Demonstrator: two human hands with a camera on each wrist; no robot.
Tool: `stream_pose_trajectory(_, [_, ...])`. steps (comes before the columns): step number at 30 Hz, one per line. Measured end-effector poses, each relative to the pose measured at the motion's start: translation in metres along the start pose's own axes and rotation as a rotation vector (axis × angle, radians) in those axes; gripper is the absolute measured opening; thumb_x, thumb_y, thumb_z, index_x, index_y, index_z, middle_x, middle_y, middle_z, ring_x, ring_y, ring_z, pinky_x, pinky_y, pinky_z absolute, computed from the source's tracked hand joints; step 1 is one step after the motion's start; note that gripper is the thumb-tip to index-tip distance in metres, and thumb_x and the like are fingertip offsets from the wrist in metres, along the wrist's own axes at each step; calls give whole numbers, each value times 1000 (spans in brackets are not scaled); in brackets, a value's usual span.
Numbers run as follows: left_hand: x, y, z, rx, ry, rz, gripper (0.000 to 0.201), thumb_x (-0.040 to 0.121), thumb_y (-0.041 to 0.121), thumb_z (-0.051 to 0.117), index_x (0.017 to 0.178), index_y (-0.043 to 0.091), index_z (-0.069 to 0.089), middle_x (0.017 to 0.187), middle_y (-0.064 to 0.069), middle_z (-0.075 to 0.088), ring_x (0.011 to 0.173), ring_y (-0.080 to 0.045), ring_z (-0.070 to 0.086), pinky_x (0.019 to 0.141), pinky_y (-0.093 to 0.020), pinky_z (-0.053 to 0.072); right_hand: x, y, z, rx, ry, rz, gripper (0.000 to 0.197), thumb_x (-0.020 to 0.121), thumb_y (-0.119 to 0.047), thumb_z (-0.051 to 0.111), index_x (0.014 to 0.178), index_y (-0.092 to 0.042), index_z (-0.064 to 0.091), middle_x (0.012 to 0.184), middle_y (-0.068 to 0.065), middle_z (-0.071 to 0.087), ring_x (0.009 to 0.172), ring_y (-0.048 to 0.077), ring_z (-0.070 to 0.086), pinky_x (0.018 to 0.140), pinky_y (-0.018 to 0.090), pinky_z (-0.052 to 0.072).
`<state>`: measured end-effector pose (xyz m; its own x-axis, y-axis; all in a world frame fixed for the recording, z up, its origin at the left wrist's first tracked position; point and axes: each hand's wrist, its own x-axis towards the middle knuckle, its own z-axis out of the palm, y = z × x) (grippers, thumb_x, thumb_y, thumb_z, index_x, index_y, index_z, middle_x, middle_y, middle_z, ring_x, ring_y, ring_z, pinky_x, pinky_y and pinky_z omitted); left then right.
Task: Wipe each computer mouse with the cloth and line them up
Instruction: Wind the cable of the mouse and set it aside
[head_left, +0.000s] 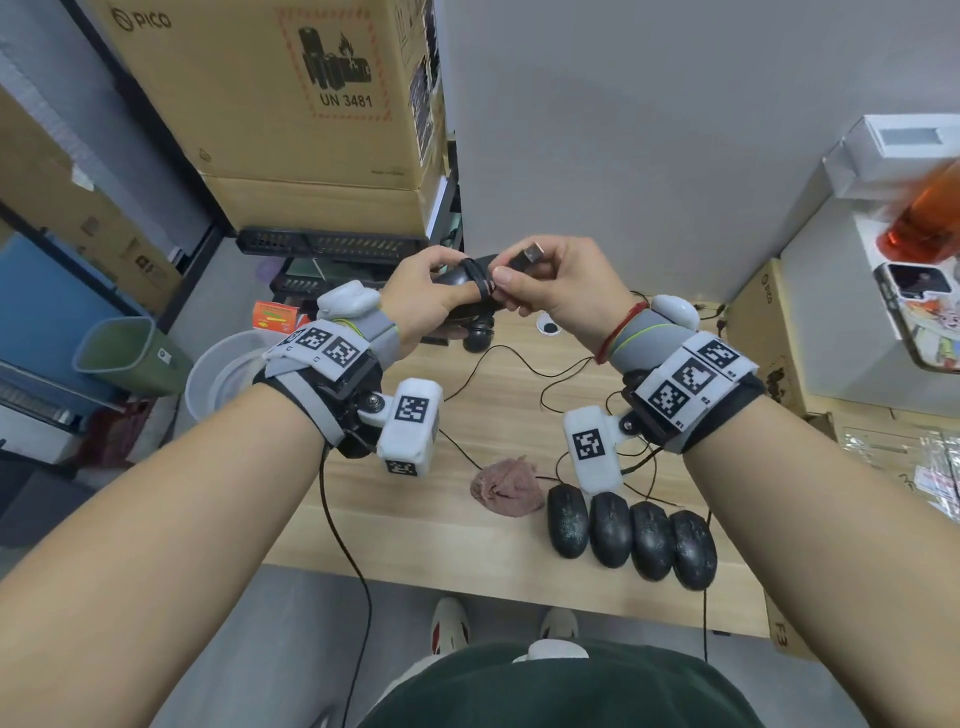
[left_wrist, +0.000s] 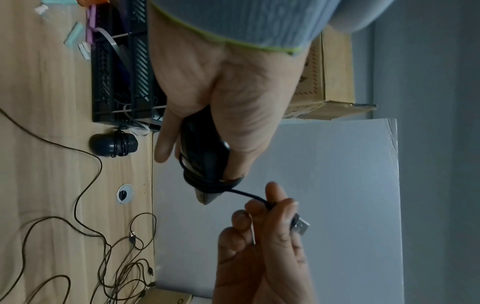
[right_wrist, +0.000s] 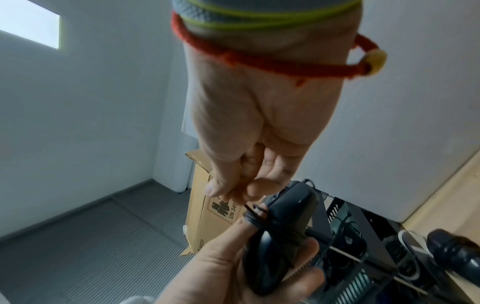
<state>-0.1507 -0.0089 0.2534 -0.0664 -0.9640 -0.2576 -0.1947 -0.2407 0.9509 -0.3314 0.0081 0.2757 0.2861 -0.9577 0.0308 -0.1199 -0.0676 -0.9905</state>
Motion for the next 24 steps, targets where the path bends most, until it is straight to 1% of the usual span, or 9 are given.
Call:
stream_pose_trajectory(3, [-3, 2, 3, -64, 27, -6, 33, 81, 16, 83, 107, 17, 63, 114, -17, 65, 91, -34, 73, 71, -53, 62, -2, 2, 3, 14, 20, 61, 21, 97, -12, 61, 100, 8, 67, 76, 12, 61, 57, 5, 56, 55, 15, 46])
stream_pose_trajectory(5, [-3, 5, 5, -100, 18, -5, 33, 87, 11, 76, 115, 19, 61, 106, -11, 64, 79, -25, 71, 68, -46, 62, -2, 4, 7, 55, -32, 86, 19, 98, -11, 60, 95, 8, 66, 74, 8, 65, 56, 7, 57, 53, 16, 46])
stream_pose_trajectory(6, [-3, 7, 6, -124, 2, -14, 33, 91, 8, 71, 120, 20, 60, 104, -9, 64, 74, -21, 69, 66, -40, 61, -3, 6, 8, 69, -54, 101, 13, 96, -9, 62, 92, 3, 65, 72, 7, 67, 55, 10, 57, 52, 18, 46])
stream_pose_trajectory(7, [-3, 9, 7, -148, -18, -30, 35, 94, 6, 65, 124, 23, 59, 107, -8, 64, 73, -20, 68, 64, -36, 60, -3, 7, 10, 83, -61, 121, 7, 94, -8, 66, 94, -3, 62, 68, 7, 67, 55, 13, 56, 52, 20, 47])
stream_pose_trajectory(10, [-2, 16, 6, -176, -60, -57, 39, 98, 5, 57, 130, 28, 61, 124, -8, 63, 87, -23, 69, 64, -32, 58, -2, 12, 16, 130, 4, 183, 36, 88, -6, 73, 104, -12, 41, 59, 6, 64, 53, 19, 55, 50, 25, 46])
stream_pose_trajectory(12, [-3, 18, 6, -162, -82, -56, 41, 98, 4, 56, 131, 28, 61, 125, -9, 64, 89, -23, 70, 66, -32, 58, 0, 12, 16, 149, 44, 195, 46, 86, -6, 75, 107, -13, 34, 57, 4, 65, 52, 18, 54, 49, 25, 46])
stream_pose_trajectory(16, [-5, 21, 9, -155, -89, -44, 43, 97, 1, 52, 132, 24, 60, 118, -11, 67, 80, -20, 70, 63, -30, 57, 1, 10, 15, 126, 23, 220, 58, 82, -7, 79, 122, -9, 38, 59, 4, 67, 53, 16, 59, 51, 25, 49])
stream_pose_trajectory(20, [-6, 23, 12, -217, -53, -66, 42, 97, 5, 46, 132, 21, 62, 109, -10, 69, 77, -19, 69, 60, -32, 57, 1, 10, 14, 134, -1, 242, 63, 80, -5, 81, 126, -8, 37, 65, 10, 69, 55, 21, 58, 50, 28, 49])
stream_pose_trajectory(24, [-8, 23, 13, -219, -45, -19, 43, 96, 3, 42, 129, 20, 64, 118, -12, 66, 86, -23, 68, 66, -36, 59, 4, 7, 13, 102, 38, 280, 54, 81, -6, 80, 118, -4, 41, 65, 10, 70, 53, 19, 58, 49, 24, 49])
